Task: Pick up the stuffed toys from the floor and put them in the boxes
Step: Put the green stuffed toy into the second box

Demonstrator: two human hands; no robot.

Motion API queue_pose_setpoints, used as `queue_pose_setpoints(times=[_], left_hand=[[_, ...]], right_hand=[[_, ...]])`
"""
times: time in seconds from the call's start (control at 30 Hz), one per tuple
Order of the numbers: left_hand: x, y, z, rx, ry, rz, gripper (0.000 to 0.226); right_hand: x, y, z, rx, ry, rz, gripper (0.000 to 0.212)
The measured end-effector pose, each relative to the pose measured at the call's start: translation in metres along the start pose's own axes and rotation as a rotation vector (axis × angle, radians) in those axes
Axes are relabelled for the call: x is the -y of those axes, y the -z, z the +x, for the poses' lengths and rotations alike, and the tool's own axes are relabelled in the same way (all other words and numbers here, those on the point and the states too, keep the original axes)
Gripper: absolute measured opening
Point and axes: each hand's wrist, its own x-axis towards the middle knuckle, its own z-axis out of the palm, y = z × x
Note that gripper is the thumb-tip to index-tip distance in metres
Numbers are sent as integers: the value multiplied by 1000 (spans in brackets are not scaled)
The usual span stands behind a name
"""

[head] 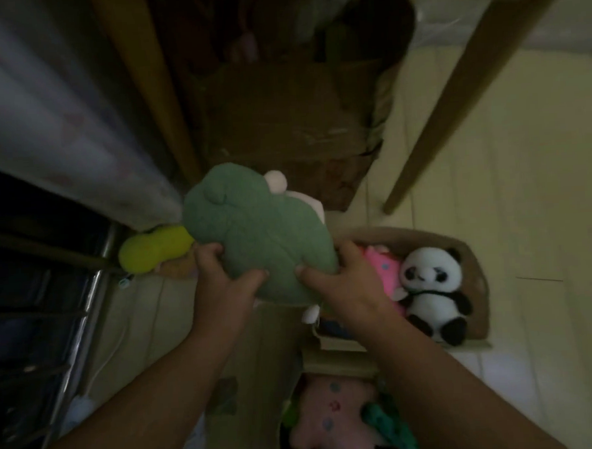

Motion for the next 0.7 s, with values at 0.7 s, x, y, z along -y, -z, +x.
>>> queue_pose_setpoints(times=[0.7], left_hand=[[-46,-137,-108,256,-66,399,39]], right_hand=[[-58,162,-98,-136,-249,-15,75]])
